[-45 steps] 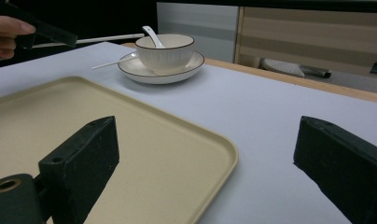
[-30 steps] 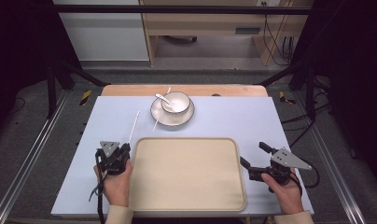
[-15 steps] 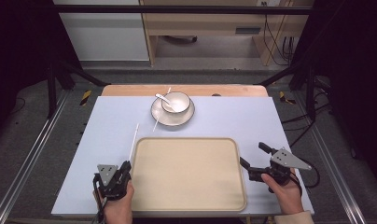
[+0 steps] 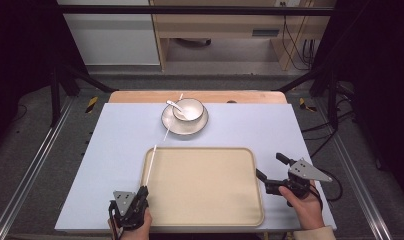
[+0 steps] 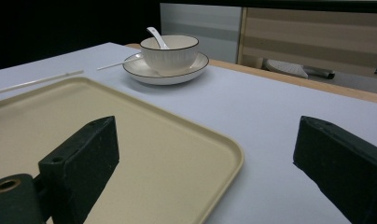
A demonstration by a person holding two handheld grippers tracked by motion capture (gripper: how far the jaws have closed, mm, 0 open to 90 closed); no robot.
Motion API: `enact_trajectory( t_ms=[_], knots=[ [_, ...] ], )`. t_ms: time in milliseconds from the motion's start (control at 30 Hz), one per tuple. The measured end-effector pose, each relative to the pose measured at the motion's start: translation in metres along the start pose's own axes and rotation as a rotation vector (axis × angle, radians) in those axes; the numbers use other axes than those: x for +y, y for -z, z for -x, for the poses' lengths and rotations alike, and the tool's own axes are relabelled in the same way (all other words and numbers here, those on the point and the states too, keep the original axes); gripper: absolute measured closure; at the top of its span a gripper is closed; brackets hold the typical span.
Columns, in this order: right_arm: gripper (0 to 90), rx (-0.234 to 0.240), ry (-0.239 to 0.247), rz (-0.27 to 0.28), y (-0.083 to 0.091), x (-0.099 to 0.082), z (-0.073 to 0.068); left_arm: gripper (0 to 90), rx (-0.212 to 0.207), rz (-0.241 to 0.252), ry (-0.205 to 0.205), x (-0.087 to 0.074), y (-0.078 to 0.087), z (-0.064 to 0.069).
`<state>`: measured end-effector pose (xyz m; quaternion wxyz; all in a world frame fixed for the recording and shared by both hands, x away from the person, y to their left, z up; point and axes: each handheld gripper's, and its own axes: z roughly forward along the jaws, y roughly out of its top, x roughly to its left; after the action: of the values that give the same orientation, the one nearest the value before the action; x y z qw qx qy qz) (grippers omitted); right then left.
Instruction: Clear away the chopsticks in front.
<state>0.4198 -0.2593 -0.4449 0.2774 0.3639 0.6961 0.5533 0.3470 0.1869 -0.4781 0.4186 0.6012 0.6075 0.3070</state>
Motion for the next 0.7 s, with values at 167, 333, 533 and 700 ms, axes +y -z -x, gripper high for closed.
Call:
enact_trajectory(
  t_ms=[167,333,533,700],
  knots=[
    [7.1,-0.003,0.002,0.003,0.0007,0.0005,0.0004,85.8,0.006,-0.021,0.004,-0.0054,-0.0007,-0.001],
    [7.1,0.001,0.001,-0.001,0.0003,0.0004,-0.0006,85.9,0.013,-0.029,0.011,-0.0072,-0.0035,-0.003],
    [7.1,0.002,0.001,-0.001,0.0002,0.0003,-0.0003,85.8,0.015,-0.034,0.012,-0.0082,-0.0055,-0.0025],
    [7.1,0.002,0.002,-0.001,0.0001,0.0003,-0.0006,82.3,0.012,-0.036,0.009,-0.0093,-0.007,-0.0016]
  ],
)
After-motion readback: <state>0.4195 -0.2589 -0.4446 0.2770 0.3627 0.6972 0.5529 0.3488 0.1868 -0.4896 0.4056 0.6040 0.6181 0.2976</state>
